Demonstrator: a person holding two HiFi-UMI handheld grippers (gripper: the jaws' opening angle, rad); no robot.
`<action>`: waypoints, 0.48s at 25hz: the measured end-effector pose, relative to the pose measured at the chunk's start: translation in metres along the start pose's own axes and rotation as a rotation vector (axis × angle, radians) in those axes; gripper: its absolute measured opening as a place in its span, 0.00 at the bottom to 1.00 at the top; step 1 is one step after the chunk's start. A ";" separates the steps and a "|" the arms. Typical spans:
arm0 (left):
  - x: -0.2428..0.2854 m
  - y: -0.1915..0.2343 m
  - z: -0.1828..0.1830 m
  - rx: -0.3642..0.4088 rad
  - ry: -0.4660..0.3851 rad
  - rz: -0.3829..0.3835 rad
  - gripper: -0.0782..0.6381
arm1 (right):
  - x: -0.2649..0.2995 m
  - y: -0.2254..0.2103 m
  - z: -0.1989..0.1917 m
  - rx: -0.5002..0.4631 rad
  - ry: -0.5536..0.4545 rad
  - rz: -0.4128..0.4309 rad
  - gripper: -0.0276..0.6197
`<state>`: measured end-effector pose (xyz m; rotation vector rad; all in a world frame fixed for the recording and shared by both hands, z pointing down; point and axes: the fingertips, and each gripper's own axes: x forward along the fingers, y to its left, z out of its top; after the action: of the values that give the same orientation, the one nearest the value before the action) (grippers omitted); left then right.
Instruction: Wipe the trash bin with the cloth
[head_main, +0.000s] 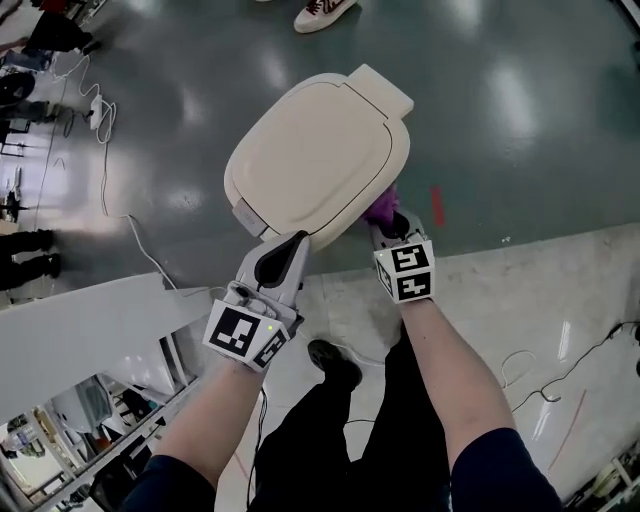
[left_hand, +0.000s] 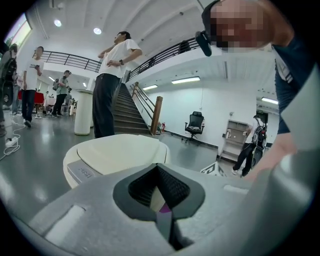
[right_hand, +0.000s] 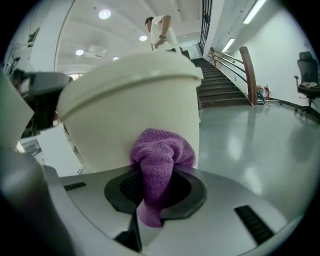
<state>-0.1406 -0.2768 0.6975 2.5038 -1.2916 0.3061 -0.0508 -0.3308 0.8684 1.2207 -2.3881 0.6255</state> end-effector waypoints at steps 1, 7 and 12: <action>0.000 0.000 0.000 -0.003 0.004 0.000 0.09 | -0.010 0.005 0.014 0.001 -0.019 0.005 0.16; 0.001 -0.002 0.000 -0.002 0.023 -0.009 0.09 | -0.037 0.023 0.051 0.021 -0.071 0.016 0.16; 0.002 -0.003 0.005 -0.004 -0.010 -0.011 0.09 | -0.011 0.015 0.014 -0.008 -0.038 0.000 0.16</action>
<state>-0.1368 -0.2782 0.6928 2.5110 -1.2806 0.2883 -0.0592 -0.3239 0.8479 1.2399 -2.4194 0.5974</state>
